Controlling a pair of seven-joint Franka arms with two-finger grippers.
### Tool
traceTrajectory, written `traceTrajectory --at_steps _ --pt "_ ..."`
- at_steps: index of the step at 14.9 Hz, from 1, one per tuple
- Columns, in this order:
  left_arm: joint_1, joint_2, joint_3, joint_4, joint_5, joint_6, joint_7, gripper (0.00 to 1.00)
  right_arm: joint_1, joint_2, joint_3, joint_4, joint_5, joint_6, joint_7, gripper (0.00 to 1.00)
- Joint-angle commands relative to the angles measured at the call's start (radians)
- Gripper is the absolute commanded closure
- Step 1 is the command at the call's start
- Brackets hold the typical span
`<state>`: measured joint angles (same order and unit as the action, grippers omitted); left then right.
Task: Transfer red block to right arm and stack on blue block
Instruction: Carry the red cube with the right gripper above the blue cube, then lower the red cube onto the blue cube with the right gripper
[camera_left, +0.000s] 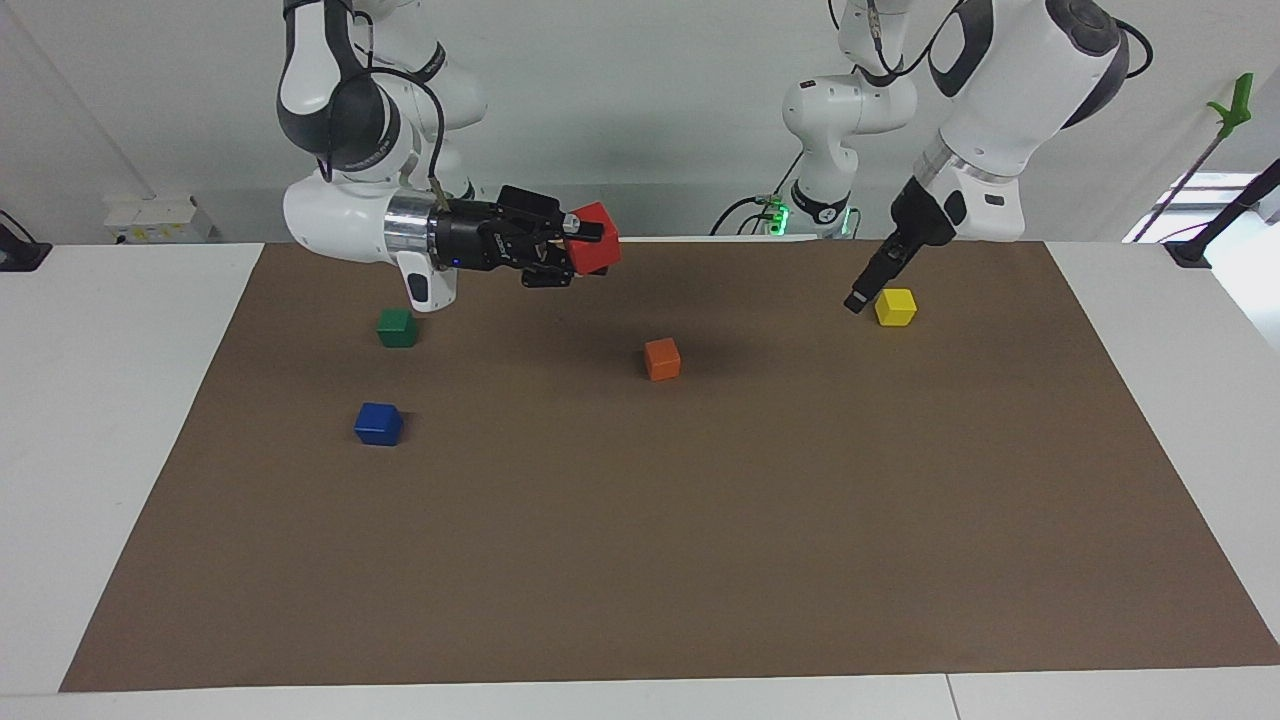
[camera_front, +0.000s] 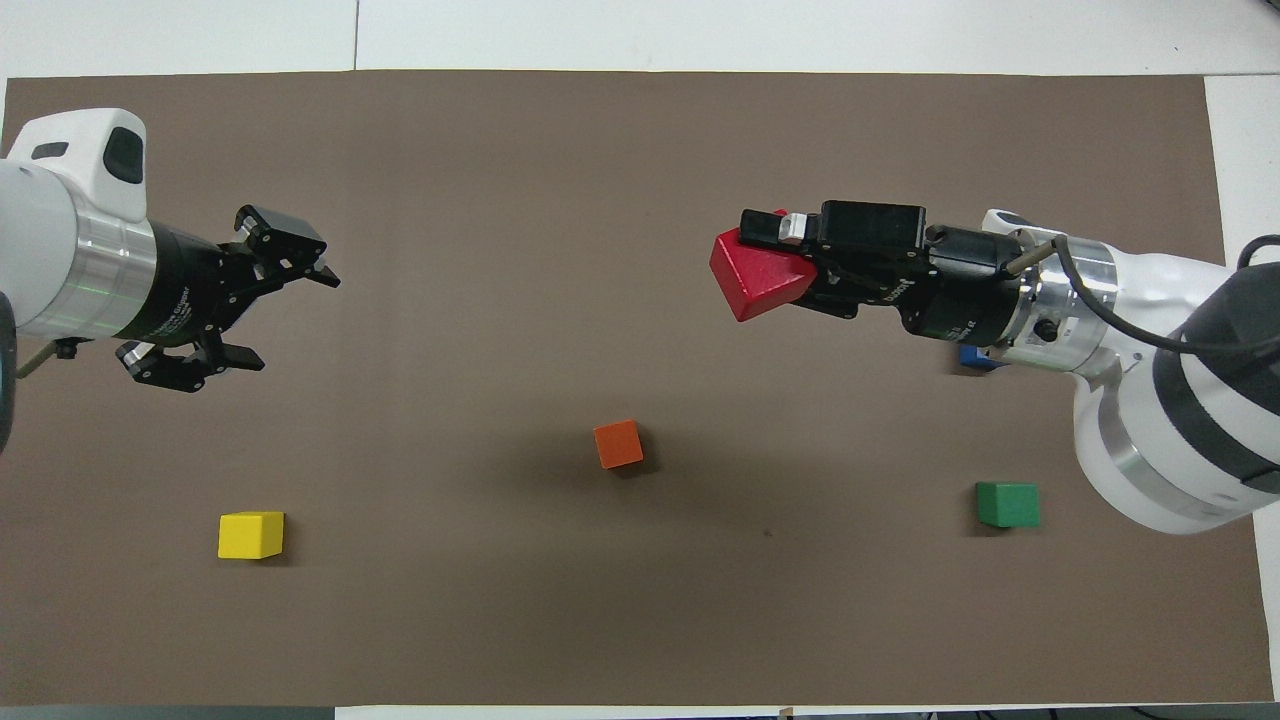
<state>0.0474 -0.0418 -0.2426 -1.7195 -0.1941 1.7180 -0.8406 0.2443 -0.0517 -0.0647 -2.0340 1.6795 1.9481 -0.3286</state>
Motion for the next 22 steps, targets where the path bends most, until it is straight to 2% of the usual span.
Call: traceTrajectory --at_steps 1,7,11,16,22 --pt "0.029 -0.053 -0.006 -0.071 0.089 0.029 0.171 0.0 -0.037 -0.036 0.008 -0.008 -0.162 0.02 0.04 1.0" --pt "0.106 -0.058 -0.006 -0.08 0.215 0.025 0.547 0.0 -0.091 -0.039 0.008 0.046 -0.536 0.032 0.059 1.0" --pt "0.121 -0.053 -0.004 -0.065 0.281 0.006 0.71 0.0 -0.097 -0.04 0.006 0.067 -0.803 0.118 0.079 1.0" --pt "0.123 -0.053 -0.004 -0.055 0.315 -0.026 0.798 0.0 -0.095 -0.045 0.009 0.069 -1.131 0.245 0.148 1.0" --pt "0.121 -0.058 -0.001 -0.063 0.291 -0.014 0.71 0.0 -0.102 -0.043 0.011 0.054 -1.404 0.308 0.189 1.0"
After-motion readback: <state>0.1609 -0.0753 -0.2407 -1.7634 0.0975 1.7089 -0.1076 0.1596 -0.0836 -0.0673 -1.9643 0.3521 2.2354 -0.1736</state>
